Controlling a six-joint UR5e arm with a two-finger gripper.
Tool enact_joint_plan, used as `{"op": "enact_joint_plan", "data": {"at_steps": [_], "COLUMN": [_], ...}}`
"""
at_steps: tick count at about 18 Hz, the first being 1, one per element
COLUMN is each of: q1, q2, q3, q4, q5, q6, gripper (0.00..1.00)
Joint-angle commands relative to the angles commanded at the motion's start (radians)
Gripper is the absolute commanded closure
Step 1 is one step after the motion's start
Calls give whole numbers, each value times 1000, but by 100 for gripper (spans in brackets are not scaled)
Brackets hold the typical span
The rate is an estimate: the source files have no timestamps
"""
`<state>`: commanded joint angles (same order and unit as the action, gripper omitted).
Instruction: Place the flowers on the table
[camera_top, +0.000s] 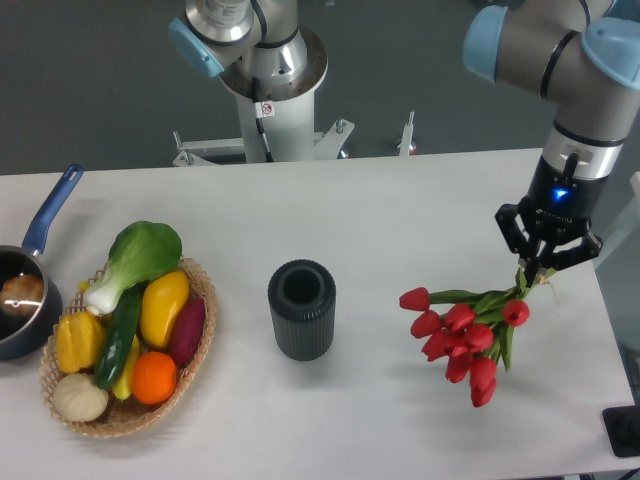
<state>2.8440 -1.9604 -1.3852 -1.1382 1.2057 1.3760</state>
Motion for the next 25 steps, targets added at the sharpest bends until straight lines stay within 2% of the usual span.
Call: {"op": "enact_joint_plan", "data": {"at_steps": [8, 11, 22, 25], "q1": [-58, -69, -129, -129], "q2": [2, -2, -8, -8], "q3": [2, -8, -113, -135], "q4": [-2, -3, 9, 17], "q5": [129, 144, 164, 164], "q6": [-2, -12, -110, -103], "gripper": [100, 100, 100, 92]}}
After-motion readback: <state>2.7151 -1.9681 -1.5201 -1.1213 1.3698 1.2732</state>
